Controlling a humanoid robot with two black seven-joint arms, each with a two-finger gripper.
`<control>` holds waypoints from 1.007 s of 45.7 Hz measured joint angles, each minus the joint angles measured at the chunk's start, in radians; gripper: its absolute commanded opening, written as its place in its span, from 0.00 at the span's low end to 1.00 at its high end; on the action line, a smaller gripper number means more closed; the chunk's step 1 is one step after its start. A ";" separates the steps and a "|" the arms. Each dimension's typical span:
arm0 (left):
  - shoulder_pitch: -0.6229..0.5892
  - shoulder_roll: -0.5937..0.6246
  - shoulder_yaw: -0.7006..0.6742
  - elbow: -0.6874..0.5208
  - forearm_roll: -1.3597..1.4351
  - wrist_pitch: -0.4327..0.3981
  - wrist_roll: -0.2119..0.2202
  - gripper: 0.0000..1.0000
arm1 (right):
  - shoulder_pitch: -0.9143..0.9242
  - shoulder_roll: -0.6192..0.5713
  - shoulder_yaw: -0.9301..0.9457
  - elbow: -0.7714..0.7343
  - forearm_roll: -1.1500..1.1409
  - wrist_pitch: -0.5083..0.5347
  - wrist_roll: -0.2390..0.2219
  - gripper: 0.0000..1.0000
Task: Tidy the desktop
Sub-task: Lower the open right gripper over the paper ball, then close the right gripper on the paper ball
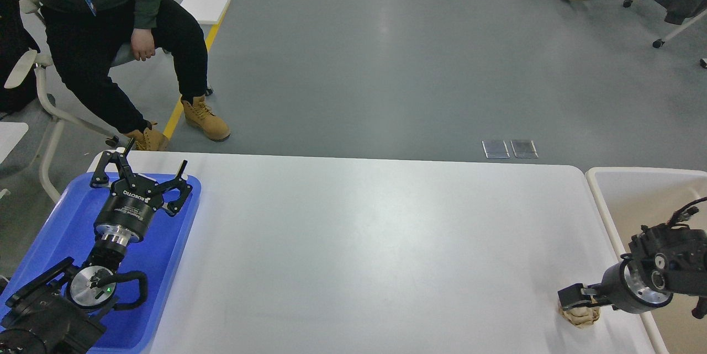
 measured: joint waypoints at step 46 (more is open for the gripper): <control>0.000 0.000 0.000 0.000 0.000 0.000 0.000 0.99 | -0.091 0.029 0.020 -0.033 -0.026 -0.153 0.014 0.00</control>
